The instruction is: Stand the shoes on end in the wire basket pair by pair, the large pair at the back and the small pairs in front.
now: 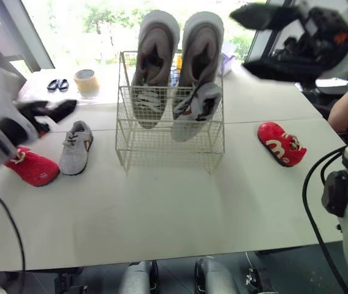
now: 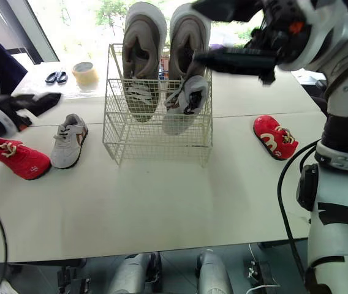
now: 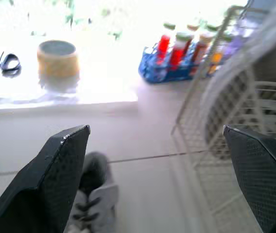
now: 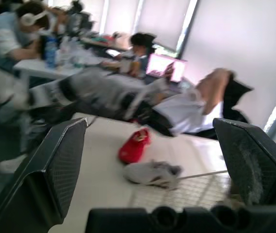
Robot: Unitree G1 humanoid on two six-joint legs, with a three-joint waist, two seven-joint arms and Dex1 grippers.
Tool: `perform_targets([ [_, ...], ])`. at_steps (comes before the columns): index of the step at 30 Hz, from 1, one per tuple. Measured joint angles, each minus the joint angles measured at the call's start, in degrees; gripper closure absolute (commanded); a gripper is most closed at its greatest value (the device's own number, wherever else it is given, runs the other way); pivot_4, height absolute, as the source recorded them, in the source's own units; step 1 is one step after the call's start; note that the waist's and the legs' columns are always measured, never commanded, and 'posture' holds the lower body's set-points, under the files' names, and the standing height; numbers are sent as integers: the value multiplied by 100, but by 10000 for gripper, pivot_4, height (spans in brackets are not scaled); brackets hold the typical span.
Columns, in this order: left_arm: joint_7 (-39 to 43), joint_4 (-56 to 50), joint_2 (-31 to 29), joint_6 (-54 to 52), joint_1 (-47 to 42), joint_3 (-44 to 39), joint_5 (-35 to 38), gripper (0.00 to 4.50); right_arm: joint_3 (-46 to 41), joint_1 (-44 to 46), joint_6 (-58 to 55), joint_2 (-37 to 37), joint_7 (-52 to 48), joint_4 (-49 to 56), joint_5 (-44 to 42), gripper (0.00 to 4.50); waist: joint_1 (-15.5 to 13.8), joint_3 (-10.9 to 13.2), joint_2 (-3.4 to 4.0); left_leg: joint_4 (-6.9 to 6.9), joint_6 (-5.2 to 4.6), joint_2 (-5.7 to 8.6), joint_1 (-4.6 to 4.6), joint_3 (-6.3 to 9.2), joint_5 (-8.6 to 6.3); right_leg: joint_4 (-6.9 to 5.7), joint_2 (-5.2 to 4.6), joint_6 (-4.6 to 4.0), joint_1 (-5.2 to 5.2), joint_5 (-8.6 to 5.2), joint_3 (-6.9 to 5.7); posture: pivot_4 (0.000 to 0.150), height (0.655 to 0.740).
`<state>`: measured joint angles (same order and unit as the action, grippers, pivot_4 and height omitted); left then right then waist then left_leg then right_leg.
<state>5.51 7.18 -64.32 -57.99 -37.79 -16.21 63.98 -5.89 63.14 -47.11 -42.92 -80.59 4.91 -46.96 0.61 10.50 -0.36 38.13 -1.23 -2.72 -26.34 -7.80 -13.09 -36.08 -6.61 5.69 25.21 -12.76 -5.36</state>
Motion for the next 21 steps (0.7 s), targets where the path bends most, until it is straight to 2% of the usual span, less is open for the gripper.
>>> perform_targets([
  [3, 781, 1436, -18, -312, -1074, 1071, -1064, 163, 408, -693, -315, 81, 64, 555, -164, 0, -17, 5, -3, 1, 2, 8, -11, -10, 4, -3, -9, 2, 14, 1, 3, 1500, 7351],
  [6, 1874, 3233, 471, -104, -2582, 2260, -2440, 163, 527, -1062, -475, 103, 262, 1177, -351, 0, -137, 16, -27, 6, 5, 6, -21, -8, 7, -6, 1, 1, 18, 1, -1, 1500, 7351],
  [8, 2515, 4317, 765, 323, -3383, 2746, -3277, 163, 553, -1272, -511, 89, 407, 1530, -417, 0, -153, 16, -46, 6, 4, 5, -25, -7, 6, 3, 3, 1, 17, 1, -4, 1500, 7351],
  [11, 3184, 5498, 1165, 973, -4051, 2995, -4157, 163, 537, -1561, -611, 16, 680, 1890, -543, 0, -131, 16, -48, 7, -4, 6, -24, -13, 1, 5, -9, 1, 19, 1, -3, 1500, 7351],
  [14, 3400, 6291, 1575, 1464, -4182, 3013, -4800, 163, 464, -1724, -790, -94, 1015, 2154, -775, 0, -113, 16, -48, 7, -5, 0, -23, -7, 1, 0, -9, 0, 23, 1, -3, 1500, 7351],
  [18, 3327, 6896, 1972, 1763, -4071, 2829, -5278, 163, 208, -1813, -1015, -197, 1513, 2393, -1129, 0, -98, 21, -57, 9, -6, -3, -25, 7, 1, -3, -10, 0, 26, 1, -2, 1500, 7351],
  [21, 3130, 6992, 2205, 2081, -3878, 2555, -5486, 8618, 43, -1859, -1158, -292, 1872, 2522, -1401, 0, -113, 21, -57, 12, -10, -4, -23, 7, -1, -5, -15, 0, 24, 1, -2, 1500, 7351],
])
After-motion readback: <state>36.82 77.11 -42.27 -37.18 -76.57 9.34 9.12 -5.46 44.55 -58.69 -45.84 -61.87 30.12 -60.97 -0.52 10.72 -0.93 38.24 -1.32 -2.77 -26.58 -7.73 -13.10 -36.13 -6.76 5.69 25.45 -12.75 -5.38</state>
